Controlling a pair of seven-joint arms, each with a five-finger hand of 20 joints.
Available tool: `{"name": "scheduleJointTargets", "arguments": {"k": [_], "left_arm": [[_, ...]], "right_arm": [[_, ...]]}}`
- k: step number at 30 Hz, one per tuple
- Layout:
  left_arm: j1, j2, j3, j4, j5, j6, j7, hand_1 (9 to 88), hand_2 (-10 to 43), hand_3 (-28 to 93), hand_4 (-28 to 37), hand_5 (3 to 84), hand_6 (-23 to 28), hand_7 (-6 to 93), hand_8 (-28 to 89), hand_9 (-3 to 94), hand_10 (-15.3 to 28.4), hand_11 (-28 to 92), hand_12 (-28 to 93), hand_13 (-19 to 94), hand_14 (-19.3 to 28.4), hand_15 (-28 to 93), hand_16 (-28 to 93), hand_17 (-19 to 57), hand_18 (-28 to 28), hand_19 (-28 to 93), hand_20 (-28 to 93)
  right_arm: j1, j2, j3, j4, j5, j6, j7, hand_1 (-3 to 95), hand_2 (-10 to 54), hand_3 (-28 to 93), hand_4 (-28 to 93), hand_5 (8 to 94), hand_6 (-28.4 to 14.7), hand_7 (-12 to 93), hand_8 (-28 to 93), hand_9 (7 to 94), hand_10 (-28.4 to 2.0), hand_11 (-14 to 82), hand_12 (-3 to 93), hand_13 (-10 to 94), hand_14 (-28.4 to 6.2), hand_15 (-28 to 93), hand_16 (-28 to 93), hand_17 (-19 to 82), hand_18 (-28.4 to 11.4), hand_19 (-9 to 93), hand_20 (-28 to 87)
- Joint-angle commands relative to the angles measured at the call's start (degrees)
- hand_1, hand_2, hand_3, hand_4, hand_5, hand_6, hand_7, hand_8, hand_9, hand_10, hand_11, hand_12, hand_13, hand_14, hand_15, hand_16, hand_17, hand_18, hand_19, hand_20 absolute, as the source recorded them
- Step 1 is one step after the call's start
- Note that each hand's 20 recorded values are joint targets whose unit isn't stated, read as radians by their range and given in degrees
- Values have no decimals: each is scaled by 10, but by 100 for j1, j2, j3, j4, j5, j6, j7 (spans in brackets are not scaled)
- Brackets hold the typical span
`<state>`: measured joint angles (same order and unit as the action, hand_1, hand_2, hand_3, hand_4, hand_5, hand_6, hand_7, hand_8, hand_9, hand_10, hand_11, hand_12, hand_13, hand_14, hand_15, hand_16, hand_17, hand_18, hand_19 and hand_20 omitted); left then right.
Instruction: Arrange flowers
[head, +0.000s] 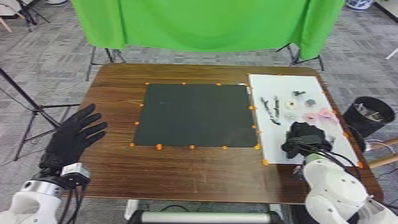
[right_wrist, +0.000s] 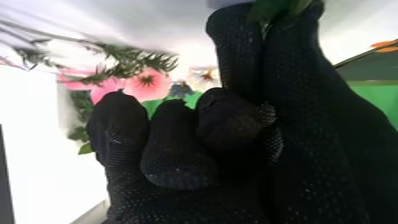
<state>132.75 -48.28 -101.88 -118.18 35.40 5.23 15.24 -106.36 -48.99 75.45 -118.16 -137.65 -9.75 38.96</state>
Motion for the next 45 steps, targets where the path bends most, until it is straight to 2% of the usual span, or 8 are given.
{"name": "scheduleJointTargets", "arguments": {"k": [1,8,12,16,21,24,32,45], "left_arm": [[28,-29,15,21,-2,-23,-20,255,-52,694,-242,277,32,209,-112,239,119,238,159,209,156,389,-9,-81,228,483,105],[44,-28,11,12,-2,-11,-11,255,-53,694,-240,279,32,208,-112,241,119,239,158,209,156,387,-10,-80,228,482,105],[56,-30,0,9,3,-8,-10,255,-53,695,-241,277,32,210,-112,239,118,241,159,208,156,389,-9,-82,228,483,106],[59,-20,16,7,1,-5,8,255,-53,695,-241,278,32,210,-112,239,119,240,158,209,157,390,-9,-81,228,483,106],[74,-9,18,3,-10,1,18,254,-53,696,-241,277,32,210,-112,239,120,240,158,208,157,390,-10,-82,227,483,106],[122,-23,-29,-10,-5,-11,5,255,-54,695,-241,279,32,209,-113,241,120,238,157,210,157,388,-11,-81,228,482,106],[87,-21,-17,5,3,-18,-8,255,-53,694,-241,278,31,210,-112,239,119,238,159,208,157,390,-10,-81,227,482,106],[120,-45,-24,-11,-8,14,-36,256,-54,694,-241,280,32,208,-112,241,120,238,159,211,157,388,-9,-79,228,482,105]], "right_arm": [[-304,36,59,60,197,656,-325,471,-95,865,-277,786,-11,407,179,812,-86,673,469,789,-69,846,359,492,-213,932,675],[-266,124,105,-13,119,1756,-457,458,-95,875,-262,761,-14,446,191,802,-85,685,463,786,-66,848,349,491,-208,932,674],[-136,129,137,-145,145,1848,-437,457,-95,876,-257,757,-14,458,186,803,-85,687,460,787,-66,848,345,491,-208,932,673],[-21,59,154,-272,41,1203,-123,453,-95,877,-249,755,-13,466,180,803,-84,687,458,785,-67,847,344,491,-207,932,672],[-37,-78,355,-520,116,-129,339,396,-95,821,-274,743,-9,442,130,789,-93,661,463,768,-75,832,352,472,-210,932,651],[-48,-153,507,-715,330,-1074,527,275,-95,791,-282,729,-14,372,-96,757,-107,653,469,739,-84,831,350,447,-212,932,637],[-119,-238,514,-757,487,-1360,468,207,-95,752,-283,709,-21,344,-125,722,-120,651,464,717,-92,833,344,423,-215,932,617],[-87,-305,317,-594,337,-1729,616,247,-95,786,-282,725,-15,346,-127,743,-115,649,458,724,-91,833,334,431,-217,932,615]]}}
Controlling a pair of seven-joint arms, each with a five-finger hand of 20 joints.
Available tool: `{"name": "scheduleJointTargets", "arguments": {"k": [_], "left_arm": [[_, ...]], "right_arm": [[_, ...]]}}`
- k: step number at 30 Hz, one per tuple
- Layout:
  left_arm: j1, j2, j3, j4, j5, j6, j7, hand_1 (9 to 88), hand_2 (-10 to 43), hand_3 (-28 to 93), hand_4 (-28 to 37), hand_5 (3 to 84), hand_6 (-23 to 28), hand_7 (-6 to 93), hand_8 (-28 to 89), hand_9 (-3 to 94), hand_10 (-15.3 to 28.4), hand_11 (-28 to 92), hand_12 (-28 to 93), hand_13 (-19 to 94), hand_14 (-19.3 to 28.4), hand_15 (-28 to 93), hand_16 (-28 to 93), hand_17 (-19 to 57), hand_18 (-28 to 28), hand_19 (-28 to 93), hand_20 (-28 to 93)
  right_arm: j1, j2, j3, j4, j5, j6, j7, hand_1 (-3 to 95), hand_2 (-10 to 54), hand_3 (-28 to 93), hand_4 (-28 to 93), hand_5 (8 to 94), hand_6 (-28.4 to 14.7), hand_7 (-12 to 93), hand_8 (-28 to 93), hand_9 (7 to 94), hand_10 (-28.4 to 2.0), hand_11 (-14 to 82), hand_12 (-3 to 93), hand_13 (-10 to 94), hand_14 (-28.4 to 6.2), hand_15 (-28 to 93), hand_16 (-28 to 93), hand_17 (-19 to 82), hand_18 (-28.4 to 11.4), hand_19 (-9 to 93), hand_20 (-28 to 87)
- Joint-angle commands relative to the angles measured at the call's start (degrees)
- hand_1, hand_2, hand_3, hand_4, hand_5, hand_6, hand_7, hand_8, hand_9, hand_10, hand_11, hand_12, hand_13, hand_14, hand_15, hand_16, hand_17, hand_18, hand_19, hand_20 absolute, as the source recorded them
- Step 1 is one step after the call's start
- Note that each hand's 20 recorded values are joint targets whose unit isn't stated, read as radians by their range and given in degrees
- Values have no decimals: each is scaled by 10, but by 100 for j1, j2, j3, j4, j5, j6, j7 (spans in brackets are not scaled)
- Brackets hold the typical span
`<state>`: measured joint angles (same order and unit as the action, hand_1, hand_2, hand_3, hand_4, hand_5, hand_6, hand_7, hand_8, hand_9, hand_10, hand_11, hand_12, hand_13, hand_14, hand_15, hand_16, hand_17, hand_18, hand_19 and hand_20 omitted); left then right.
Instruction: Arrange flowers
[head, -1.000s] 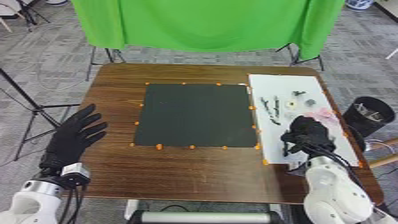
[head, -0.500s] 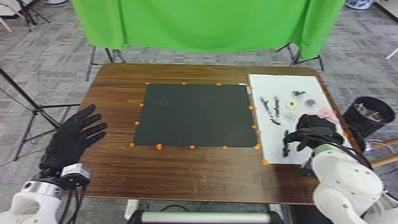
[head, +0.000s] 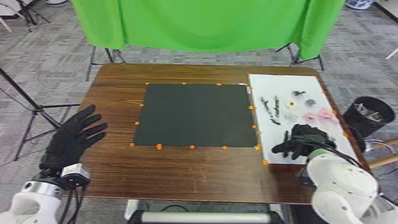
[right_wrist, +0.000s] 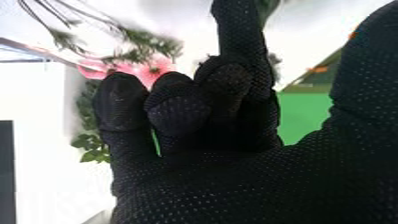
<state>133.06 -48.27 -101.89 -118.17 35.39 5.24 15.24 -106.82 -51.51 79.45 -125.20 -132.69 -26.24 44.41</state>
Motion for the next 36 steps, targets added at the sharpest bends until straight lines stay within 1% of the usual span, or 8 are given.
{"name": "scheduleJointTargets", "arguments": {"k": [1,4,6,11,16,21,28,36], "left_arm": [[63,-44,-10,3,-3,-7,-40,256,-54,694,-241,280,33,208,-112,241,120,238,159,211,157,389,-9,-80,228,482,105],[25,-48,13,18,5,-13,-57,256,-54,694,-241,280,32,208,-111,241,120,237,159,211,157,388,-10,-79,228,483,105],[13,-45,23,26,4,-24,-60,255,-54,694,-241,280,32,208,-112,241,120,236,159,210,157,388,-10,-79,228,482,105],[20,-49,34,28,-4,-26,-60,255,-54,695,-240,280,32,208,-112,241,120,237,159,210,158,388,-10,-79,228,483,105],[33,-37,30,38,-6,-40,-56,255,-53,694,-241,280,32,208,-112,241,120,237,158,210,157,387,-10,-79,228,482,105],[10,-35,64,44,-1,-55,-63,255,-52,693,-241,280,32,208,-112,241,120,238,159,210,157,388,-9,-80,228,482,105],[24,-33,42,47,18,-62,-70,255,-51,695,-240,279,31,209,-112,240,120,238,159,209,157,389,-9,-80,227,482,105],[39,-17,50,37,9,-48,-70,255,-50,694,-241,277,31,210,-113,237,119,239,159,208,157,390,-10,-82,228,484,106]], "right_arm": [[-52,-39,-115,141,-133,46,46,254,-95,789,-282,726,-15,346,-127,745,-115,649,458,724,-91,833,333,432,-216,932,617],[-146,1,-216,335,-405,604,-397,296,-95,795,-281,741,-7,360,-109,759,-110,651,458,737,-87,834,333,442,-215,932,623],[-179,25,-313,490,-511,957,-583,380,-95,748,-282,764,-6,366,71,781,-100,655,462,757,-85,835,338,455,-214,932,634],[-417,67,-217,746,-391,1593,-1305,485,-95,743,-283,808,7,421,116,818,-88,659,462,785,-80,831,351,477,-211,932,653],[-538,42,-89,814,-159,1702,-1562,466,-95,829,-282,773,-12,468,152,804,-79,675,475,761,-86,846,360,454,-205,932,660],[-720,91,-29,857,-9,2776,-1857,424,-95,875,-210,731,-34,574,165,799,-94,724,462,750,-98,878,352,438,-214,932,688],[-411,257,-105,644,29,3821,-1805,378,-95,917,-148,745,-45,593,200,815,-95,762,456,773,-101,900,342,463,-225,932,730],[-121,287,-125,490,-106,3460,-1519,381,-95,902,-171,733,-30,606,209,813,-87,765,472,775,-98,900,346,466,-227,932,735]]}}
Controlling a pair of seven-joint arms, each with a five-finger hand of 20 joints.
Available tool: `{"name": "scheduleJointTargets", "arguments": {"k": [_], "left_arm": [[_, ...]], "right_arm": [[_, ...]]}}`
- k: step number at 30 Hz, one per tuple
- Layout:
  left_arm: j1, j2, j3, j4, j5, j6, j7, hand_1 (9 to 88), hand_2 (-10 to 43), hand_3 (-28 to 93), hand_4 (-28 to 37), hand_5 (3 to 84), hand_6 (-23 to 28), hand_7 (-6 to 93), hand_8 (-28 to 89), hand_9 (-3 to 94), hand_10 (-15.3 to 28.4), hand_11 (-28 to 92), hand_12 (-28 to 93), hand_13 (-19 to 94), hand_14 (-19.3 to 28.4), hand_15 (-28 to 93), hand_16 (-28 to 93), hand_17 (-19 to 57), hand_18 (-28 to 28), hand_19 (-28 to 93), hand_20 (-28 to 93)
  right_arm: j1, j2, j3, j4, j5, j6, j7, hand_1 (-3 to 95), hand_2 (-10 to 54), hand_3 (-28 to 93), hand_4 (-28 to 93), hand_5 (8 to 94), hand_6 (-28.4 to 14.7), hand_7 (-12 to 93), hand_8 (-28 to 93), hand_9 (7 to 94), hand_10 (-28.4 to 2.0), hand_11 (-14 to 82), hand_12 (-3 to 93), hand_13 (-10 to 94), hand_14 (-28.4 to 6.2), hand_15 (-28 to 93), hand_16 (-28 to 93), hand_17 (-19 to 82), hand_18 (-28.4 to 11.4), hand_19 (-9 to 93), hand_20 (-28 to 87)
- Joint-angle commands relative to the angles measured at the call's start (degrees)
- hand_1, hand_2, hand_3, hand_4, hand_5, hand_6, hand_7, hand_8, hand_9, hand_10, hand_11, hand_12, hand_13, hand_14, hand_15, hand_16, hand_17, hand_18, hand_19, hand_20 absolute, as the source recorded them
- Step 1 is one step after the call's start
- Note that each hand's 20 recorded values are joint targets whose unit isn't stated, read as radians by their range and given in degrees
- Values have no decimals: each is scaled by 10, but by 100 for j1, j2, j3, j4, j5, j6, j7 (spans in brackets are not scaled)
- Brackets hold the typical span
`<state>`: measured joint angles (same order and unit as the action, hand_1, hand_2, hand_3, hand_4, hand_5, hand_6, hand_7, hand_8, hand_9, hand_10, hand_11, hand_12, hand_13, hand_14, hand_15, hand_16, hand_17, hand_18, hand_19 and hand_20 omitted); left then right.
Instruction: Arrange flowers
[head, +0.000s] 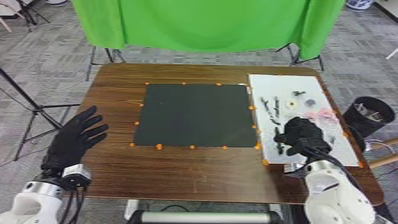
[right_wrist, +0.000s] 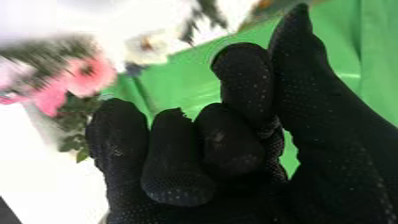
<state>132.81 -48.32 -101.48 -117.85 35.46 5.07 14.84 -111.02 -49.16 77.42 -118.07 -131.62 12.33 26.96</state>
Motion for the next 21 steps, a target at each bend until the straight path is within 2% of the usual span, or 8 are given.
{"name": "scheduleJointTargets", "arguments": {"k": [1,2,3,6,9,14,17,21], "left_arm": [[70,-12,9,6,2,-27,-20,255,-51,694,-241,278,31,209,-113,239,119,237,158,209,157,389,-10,-80,228,484,106],[95,-9,-1,0,-7,-15,-8,254,-51,695,-241,278,32,209,-113,239,119,237,158,209,157,389,-10,-81,228,484,106],[118,-10,-11,-4,-14,-6,2,254,-51,695,-241,277,32,210,-112,238,119,238,159,208,157,390,-10,-82,228,484,106],[123,-41,-9,-9,-14,2,-23,254,-52,696,-242,277,32,210,-112,239,119,238,159,208,157,389,-9,-82,228,484,106],[104,-59,-10,-2,-5,-14,-46,255,-53,697,-242,279,31,209,-113,241,119,238,159,210,157,387,-10,-80,228,483,105],[120,-50,-25,-3,-4,-11,-37,255,-53,697,-243,279,31,209,-113,241,120,238,159,211,157,386,-10,-80,228,483,105],[89,-42,-3,10,-2,-17,-34,255,-53,698,-243,278,31,210,-112,240,119,240,160,209,157,388,-10,-81,228,483,105],[86,-49,1,10,6,-8,-46,254,-52,697,-242,279,31,208,-112,241,119,238,158,210,156,388,-9,-80,228,482,105]], "right_arm": [[313,19,151,-340,-279,-1013,453,395,-95,868,-205,733,-20,595,190,806,-86,760,476,766,-100,896,346,462,-227,932,731],[309,-45,239,-384,-259,-1427,509,393,-95,849,-230,730,-16,575,175,795,-86,748,482,756,-101,892,346,450,-225,932,720],[352,-65,226,-369,-159,-1574,616,361,-95,834,-253,700,-16,528,139,756,-94,739,481,730,-103,885,345,422,-221,932,690],[395,-96,157,-284,-101,-1758,800,279,-95,836,-280,618,-31,401,-129,650,-118,698,444,648,-118,861,322,363,-214,932,607],[521,-99,-46,-141,-384,-1941,1030,239,-95,813,-282,568,-64,309,-134,578,-149,611,364,592,-122,813,284,337,-215,932,555],[760,-149,-289,77,-556,-2258,1162,226,-95,794,-283,546,-77,273,-126,540,-159,561,321,559,-124,778,256,318,-217,932,527],[867,-154,-413,100,-646,-2524,1247,237,-95,794,-283,545,-77,267,-124,542,-152,554,307,556,-120,774,246,313,-216,932,515],[932,-88,-636,246,-870,-2573,1111,312,-95,807,-281,591,-46,288,-138,593,-131,573,321,595,-100,772,248,311,-213,929,494]]}}
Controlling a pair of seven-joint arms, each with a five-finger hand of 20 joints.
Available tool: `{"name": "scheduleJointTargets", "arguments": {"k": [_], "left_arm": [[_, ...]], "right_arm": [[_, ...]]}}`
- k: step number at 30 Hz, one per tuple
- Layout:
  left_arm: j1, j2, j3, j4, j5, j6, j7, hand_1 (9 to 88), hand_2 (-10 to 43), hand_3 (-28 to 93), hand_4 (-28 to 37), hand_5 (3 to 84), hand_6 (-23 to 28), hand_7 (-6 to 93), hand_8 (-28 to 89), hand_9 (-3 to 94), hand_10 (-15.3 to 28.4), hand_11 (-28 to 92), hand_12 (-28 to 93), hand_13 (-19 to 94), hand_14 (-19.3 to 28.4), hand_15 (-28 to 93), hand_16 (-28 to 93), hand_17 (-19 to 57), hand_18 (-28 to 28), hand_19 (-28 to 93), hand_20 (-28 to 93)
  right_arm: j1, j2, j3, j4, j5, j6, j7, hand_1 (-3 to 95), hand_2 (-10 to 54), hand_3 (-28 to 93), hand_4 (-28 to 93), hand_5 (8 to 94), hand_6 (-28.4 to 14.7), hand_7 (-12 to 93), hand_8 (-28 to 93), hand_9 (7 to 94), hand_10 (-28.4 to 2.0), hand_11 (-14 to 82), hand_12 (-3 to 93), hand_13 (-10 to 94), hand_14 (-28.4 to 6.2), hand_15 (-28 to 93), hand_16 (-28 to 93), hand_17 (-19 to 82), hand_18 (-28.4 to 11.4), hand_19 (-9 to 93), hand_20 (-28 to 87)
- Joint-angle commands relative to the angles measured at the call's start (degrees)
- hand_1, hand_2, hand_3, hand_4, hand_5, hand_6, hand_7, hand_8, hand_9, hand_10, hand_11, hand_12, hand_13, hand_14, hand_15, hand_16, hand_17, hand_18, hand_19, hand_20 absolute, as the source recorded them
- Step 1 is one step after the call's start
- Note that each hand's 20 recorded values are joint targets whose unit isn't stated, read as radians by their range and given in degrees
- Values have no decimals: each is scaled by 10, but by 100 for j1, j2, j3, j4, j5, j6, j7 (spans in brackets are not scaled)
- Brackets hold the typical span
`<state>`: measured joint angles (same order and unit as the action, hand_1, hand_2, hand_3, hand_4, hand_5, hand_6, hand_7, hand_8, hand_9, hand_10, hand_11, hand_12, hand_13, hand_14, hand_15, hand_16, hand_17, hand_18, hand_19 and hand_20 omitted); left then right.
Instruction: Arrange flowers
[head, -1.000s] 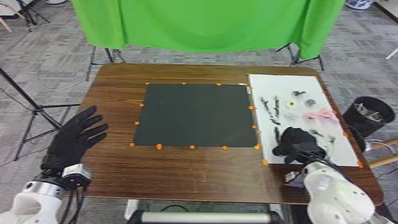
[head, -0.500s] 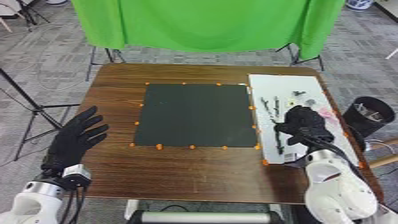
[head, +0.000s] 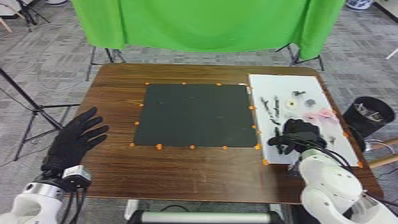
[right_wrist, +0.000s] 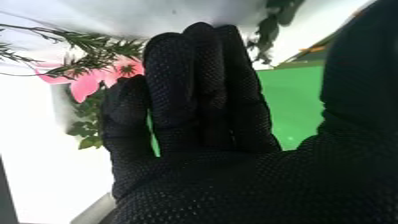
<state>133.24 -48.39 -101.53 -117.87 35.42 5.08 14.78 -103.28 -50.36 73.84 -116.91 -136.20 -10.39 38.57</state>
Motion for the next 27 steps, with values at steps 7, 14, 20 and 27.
{"name": "scheduleJointTargets", "arguments": {"k": [7,14,20,27], "left_arm": [[65,-55,-23,-2,27,-2,-49,254,-52,698,-242,278,31,209,-112,240,119,238,158,210,156,388,-10,-81,228,483,105],[71,-61,-18,-7,20,12,-31,255,-50,695,-243,279,32,208,-112,240,121,236,157,210,156,387,-11,-81,227,482,105],[50,-60,-16,1,32,3,-51,255,-51,695,-241,280,32,208,-111,240,120,236,159,210,157,388,-10,-80,228,483,105],[48,-42,6,6,36,2,-34,254,-52,698,-243,279,32,208,-112,241,120,236,159,210,157,386,-10,-80,228,482,105]], "right_arm": [[-129,56,-244,178,-462,-179,-559,531,-95,771,-283,852,18,280,22,791,-86,546,538,725,-91,820,342,388,-224,932,548],[-439,146,-99,142,-279,406,-797,484,-95,874,-280,816,0,357,167,793,-85,583,561,737,-87,837,355,404,-232,932,579],[-396,198,61,-15,-301,1616,-738,460,-95,895,-257,795,2,378,215,784,-86,595,561,739,-82,842,346,416,-230,932,594],[-113,262,82,-187,-283,2197,-640,446,-95,901,-236,789,4,393,224,783,-86,612,564,745,-77,846,340,421,-227,932,607]]}}
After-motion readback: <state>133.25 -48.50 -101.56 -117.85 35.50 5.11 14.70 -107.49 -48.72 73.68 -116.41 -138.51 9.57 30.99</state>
